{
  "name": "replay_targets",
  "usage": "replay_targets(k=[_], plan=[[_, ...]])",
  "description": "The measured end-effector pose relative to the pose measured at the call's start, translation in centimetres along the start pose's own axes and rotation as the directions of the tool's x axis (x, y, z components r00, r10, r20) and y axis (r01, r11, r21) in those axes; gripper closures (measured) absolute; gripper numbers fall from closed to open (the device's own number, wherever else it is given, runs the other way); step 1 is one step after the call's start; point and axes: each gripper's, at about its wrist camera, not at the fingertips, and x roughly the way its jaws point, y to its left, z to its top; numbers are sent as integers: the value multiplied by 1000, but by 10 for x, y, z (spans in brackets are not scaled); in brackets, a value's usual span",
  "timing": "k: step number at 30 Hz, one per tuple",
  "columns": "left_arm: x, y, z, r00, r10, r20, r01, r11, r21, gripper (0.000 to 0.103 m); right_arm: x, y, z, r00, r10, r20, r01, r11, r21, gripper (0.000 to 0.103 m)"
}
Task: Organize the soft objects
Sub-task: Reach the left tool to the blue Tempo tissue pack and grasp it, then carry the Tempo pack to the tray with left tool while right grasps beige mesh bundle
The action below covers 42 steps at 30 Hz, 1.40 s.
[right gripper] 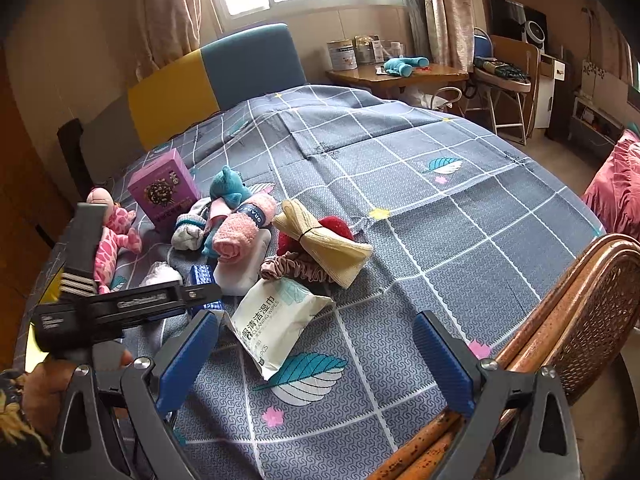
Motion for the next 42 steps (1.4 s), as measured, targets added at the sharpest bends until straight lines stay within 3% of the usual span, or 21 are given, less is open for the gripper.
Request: replay_targets(k=[6,8,12,18,20,24,26,27,31,37,42], plan=[[3,-3,-3,1000,7,23,-9,997,73,50,3,-5,5,999,26,-40,-25,999,26,4],[-5,-3,-6,999,-2,32,-2,994,112,55,6,-7,14,998,46,-51,-44,998,34,11],[-21,0,-15,998,-25,50,16,986,166,61,20,0,40,998,33,-61,-34,999,-22,12],[-46,4,-29,994,-74,85,53,974,221,63,76,23,71,987,-41,-156,15,986,-167,17],[-51,6,-32,992,-85,91,62,971,232,63,100,25,79,975,-38,-221,0,986,-169,19],[-65,10,-38,987,-125,105,99,970,223,63,142,24,81,949,-109,-295,55,981,-185,21],[-74,11,-41,982,-142,121,113,969,220,63,158,20,77,934,-120,-338,61,982,-180,38],[-81,12,-43,980,-151,132,120,969,218,63,162,17,75,929,-130,-346,75,983,-168,59],[-114,23,-48,965,-181,188,139,967,214,63,157,6,73,943,-93,-321,57,991,-118,72],[-177,70,-62,934,-191,301,162,980,119,63,142,-2,81,967,-60,-249,50,998,-43,73],[-225,147,-73,916,-33,399,52,998,-38,63,131,0,86,981,-30,-194,25,999,-29,76]])
